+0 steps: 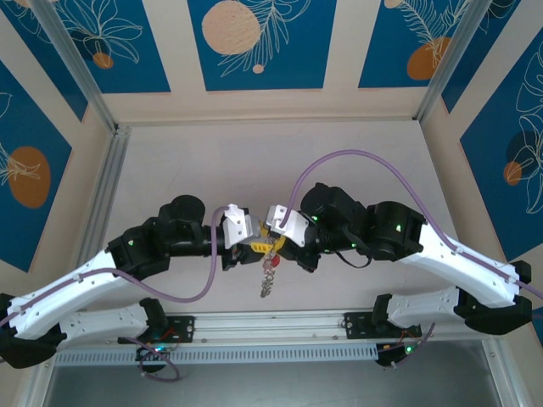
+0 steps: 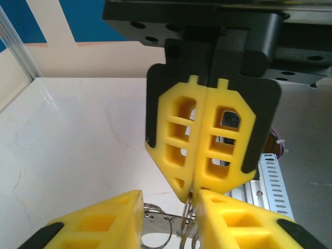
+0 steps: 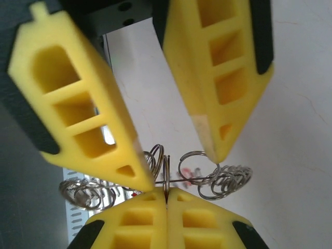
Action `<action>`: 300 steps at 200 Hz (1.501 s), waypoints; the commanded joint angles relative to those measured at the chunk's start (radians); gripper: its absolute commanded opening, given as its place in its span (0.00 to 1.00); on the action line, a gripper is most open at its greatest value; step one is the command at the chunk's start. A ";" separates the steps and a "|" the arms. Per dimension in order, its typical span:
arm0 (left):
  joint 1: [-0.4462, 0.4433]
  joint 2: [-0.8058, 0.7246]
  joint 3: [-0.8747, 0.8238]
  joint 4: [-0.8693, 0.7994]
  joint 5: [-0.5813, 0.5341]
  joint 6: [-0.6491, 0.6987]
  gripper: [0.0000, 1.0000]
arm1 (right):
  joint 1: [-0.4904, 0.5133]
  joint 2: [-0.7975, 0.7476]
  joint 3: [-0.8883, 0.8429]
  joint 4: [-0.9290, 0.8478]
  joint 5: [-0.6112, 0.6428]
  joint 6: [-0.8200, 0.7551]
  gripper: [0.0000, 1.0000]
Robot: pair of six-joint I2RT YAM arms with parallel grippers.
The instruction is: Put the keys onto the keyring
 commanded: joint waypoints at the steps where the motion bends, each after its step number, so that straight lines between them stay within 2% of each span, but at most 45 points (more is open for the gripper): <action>1: 0.005 -0.002 -0.010 0.030 0.022 -0.010 0.29 | 0.018 0.000 0.031 -0.002 -0.030 0.016 0.00; 122: 0.005 0.015 -0.028 -0.086 0.046 0.003 0.23 | 0.026 -0.016 0.038 0.024 0.014 -0.008 0.00; 170: 0.003 0.029 -0.018 -0.125 0.059 0.009 0.13 | 0.028 -0.017 0.048 0.030 0.009 -0.008 0.00; 223: 0.000 0.034 -0.023 -0.092 0.084 0.003 0.10 | 0.031 0.000 0.051 0.045 -0.017 -0.018 0.00; 246: 0.000 0.028 -0.035 -0.065 0.103 -0.003 0.00 | 0.032 0.000 0.046 0.048 -0.020 -0.019 0.00; 300: 0.001 -0.051 -0.118 0.082 0.175 -0.071 0.00 | 0.033 -0.022 0.001 0.074 -0.022 -0.027 0.01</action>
